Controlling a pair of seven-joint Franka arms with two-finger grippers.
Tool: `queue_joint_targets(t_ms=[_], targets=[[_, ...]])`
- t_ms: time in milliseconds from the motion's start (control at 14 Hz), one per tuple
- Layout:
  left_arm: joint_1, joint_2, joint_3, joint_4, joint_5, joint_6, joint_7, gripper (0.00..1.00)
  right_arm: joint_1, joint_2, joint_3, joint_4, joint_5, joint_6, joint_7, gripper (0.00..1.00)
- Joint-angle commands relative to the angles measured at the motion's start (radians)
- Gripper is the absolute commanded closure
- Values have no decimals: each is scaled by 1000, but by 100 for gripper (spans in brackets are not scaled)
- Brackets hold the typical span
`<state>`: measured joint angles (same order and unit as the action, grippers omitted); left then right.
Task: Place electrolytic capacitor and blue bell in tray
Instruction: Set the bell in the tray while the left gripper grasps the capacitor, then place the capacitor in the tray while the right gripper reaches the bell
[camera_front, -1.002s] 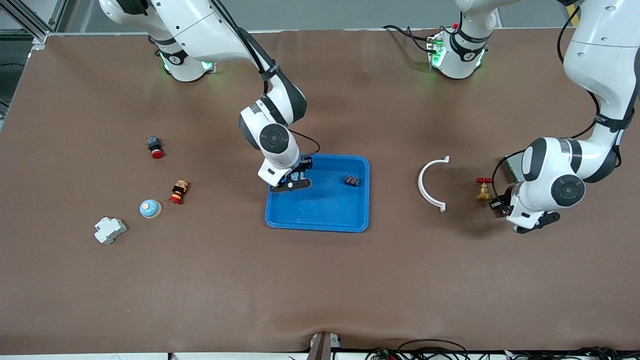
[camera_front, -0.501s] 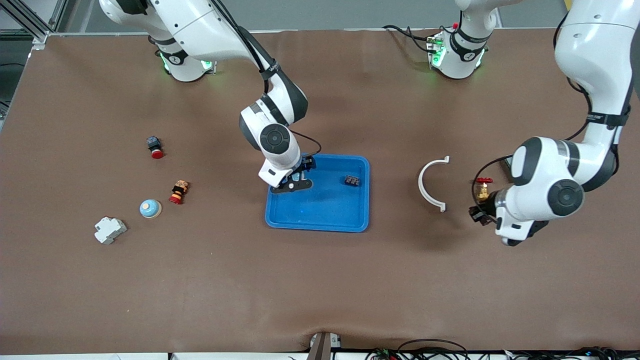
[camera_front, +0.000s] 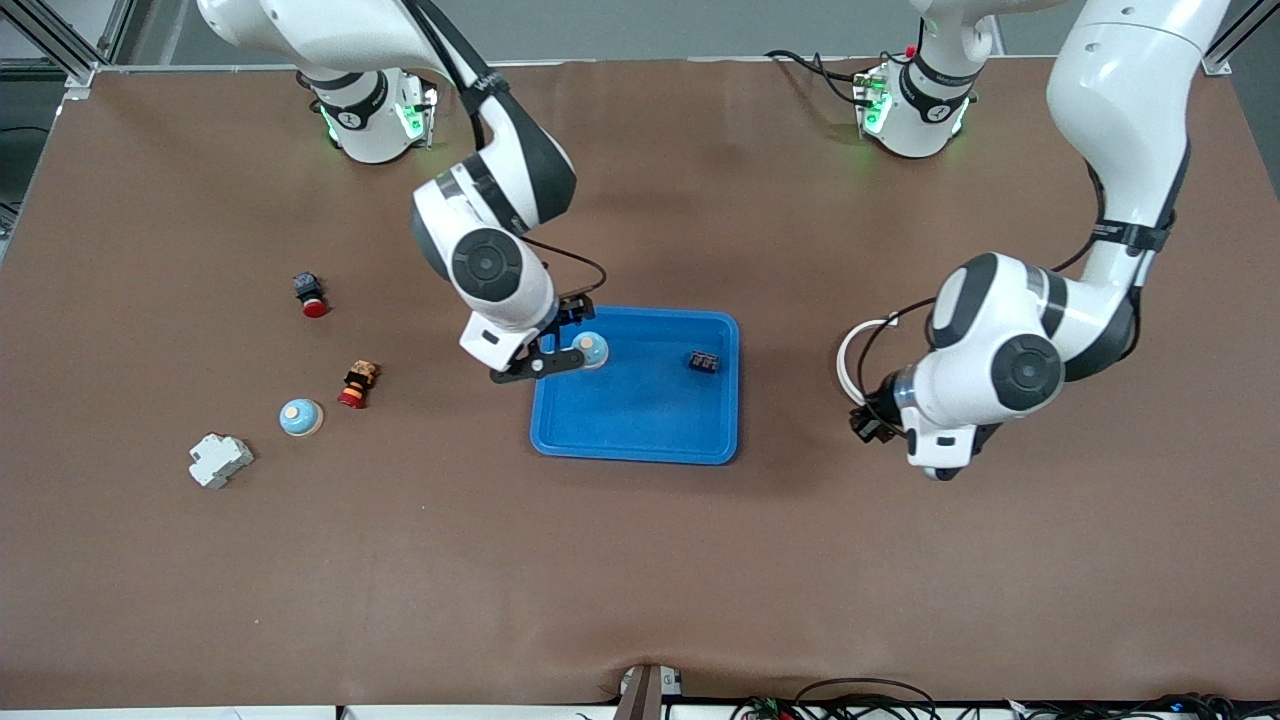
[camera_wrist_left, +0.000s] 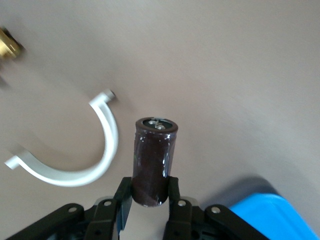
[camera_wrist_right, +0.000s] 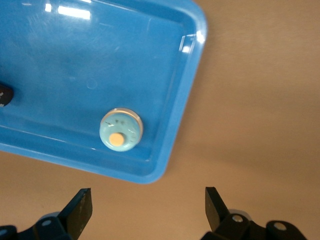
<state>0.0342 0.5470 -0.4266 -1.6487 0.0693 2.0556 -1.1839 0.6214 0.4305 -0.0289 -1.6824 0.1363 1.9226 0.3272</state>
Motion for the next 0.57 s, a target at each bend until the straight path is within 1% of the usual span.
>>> queue_joint_targets(t_ms=[0,143,286,358,501], targets=[[-59,33,2,27,-17,31,-113,100,-6,-70,9,-68,-84,-10,-10,0],[-105,80,2,81,-11,58,-218,100,-11,-113,7,-108,-127,-10,-40,0],[-172,120,8,127,-5,90,-322,100,-61,-144,10,-120,-127,-48,-118,0],[-194,132,9,132,-5,119,-368,100,-83,-148,12,-117,-123,-84,-173,0],[-217,152,9,132,-5,181,-431,100,-130,-180,9,-134,-122,-97,-264,0]])
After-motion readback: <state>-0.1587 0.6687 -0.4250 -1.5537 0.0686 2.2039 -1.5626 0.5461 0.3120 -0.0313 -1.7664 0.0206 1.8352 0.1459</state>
